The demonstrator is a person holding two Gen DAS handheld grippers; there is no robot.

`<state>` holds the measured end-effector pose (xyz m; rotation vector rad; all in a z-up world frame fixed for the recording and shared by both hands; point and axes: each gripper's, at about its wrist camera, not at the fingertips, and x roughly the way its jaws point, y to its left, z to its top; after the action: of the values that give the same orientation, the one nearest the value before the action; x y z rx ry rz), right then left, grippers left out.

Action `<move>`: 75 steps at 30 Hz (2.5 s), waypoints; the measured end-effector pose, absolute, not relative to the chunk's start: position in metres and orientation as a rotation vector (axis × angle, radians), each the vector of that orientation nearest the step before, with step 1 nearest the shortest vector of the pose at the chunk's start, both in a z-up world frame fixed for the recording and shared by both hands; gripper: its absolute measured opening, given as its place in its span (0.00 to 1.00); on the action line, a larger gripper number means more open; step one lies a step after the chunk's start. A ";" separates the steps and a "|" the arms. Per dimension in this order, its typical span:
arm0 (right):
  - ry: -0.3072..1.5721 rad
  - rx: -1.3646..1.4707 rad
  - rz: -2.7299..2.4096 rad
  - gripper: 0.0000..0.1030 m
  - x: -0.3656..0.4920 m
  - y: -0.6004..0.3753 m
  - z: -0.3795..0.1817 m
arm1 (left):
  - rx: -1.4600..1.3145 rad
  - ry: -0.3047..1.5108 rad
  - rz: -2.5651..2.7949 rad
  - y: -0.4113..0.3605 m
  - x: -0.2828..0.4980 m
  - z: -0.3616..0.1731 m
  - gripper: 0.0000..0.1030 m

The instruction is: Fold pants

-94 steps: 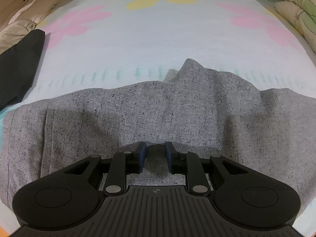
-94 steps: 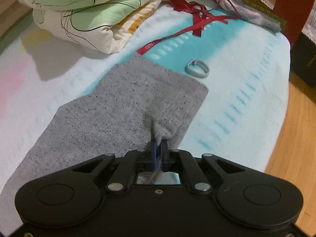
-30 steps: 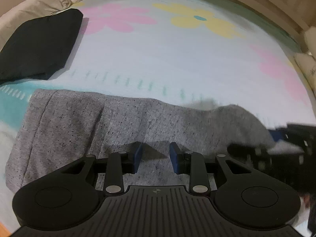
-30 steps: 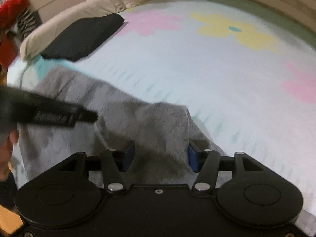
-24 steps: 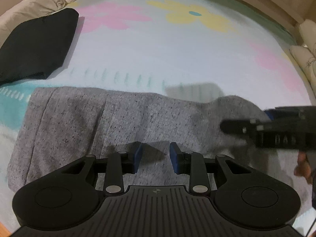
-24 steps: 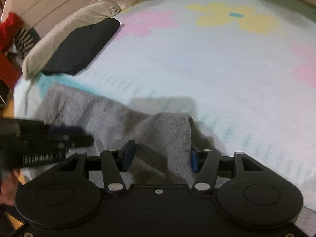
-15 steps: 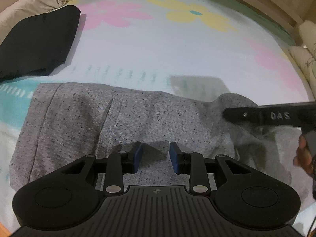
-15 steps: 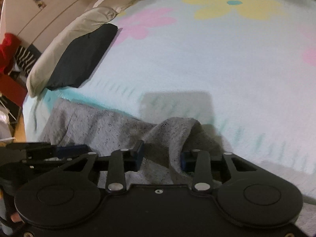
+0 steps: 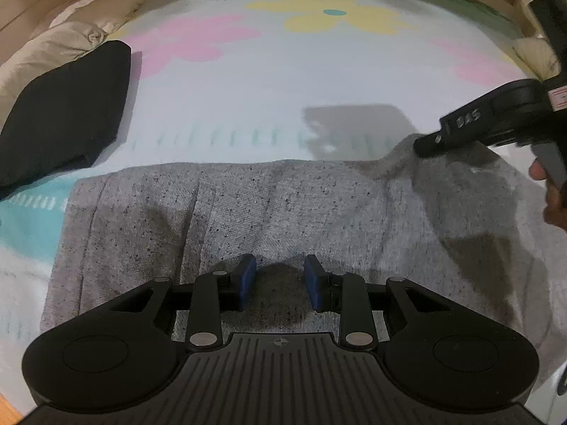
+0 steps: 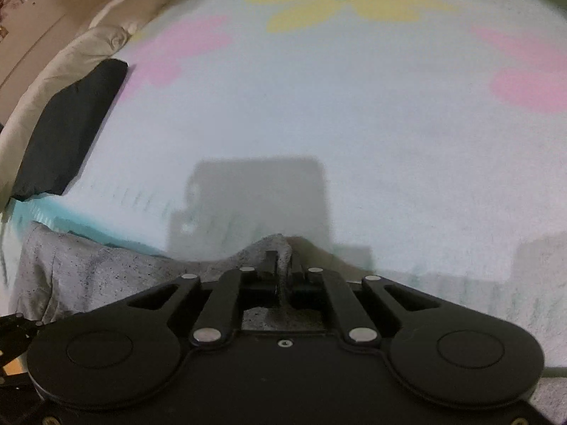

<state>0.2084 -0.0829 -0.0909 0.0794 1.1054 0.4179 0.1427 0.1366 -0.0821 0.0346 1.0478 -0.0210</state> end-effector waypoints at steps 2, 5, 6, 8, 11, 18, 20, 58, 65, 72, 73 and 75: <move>1.067 0.056 0.361 0.48 0.203 -0.085 -0.078 | 0.057 1.027 -0.016 0.136 0.139 -0.077 0.29; 0.958 -0.015 0.314 0.56 0.184 -0.094 -0.049 | 0.106 0.978 -0.034 0.131 0.127 -0.068 0.29; 0.943 -0.034 0.315 0.56 0.176 -0.098 -0.040 | 0.111 0.966 -0.058 0.129 0.121 -0.065 0.29; 0.924 -0.065 0.327 0.56 0.159 -0.105 -0.026 | 0.108 0.962 -0.118 0.125 0.109 -0.060 0.29; 0.926 -0.101 0.350 0.56 0.125 -0.114 -0.021 | 0.094 0.981 -0.224 0.119 0.089 -0.059 0.29; 0.986 -0.178 0.447 0.56 0.047 -0.107 -0.041 | 0.244 0.987 -0.339 0.096 0.058 -0.072 0.29; 1.003 -0.236 0.475 0.54 0.030 -0.102 -0.052 | 0.354 1.064 -0.312 0.094 0.057 -0.094 0.38; 1.044 0.125 -0.493 0.62 0.052 -0.477 -0.039 | 0.334 1.054 -0.346 -0.019 0.103 -0.107 0.40; 1.056 0.329 -0.548 0.62 0.027 -0.552 -0.071 | 0.255 1.080 -0.326 -0.012 0.113 -0.111 0.41; 1.096 0.381 -0.538 0.50 0.011 -0.571 -0.084 | 0.237 1.096 -0.312 -0.008 0.116 -0.112 0.41; 1.079 0.392 -0.536 0.50 0.008 -0.573 -0.082 | 0.237 1.097 -0.310 -0.008 0.117 -0.112 0.41; 1.044 0.423 -0.511 0.50 0.002 -0.574 -0.075 | 0.239 1.096 -0.311 -0.009 0.115 -0.110 0.41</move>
<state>0.0023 -0.5745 -0.0745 0.4225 1.0444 -0.5106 0.1151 -0.0089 -0.1102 0.2389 1.0961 -0.3106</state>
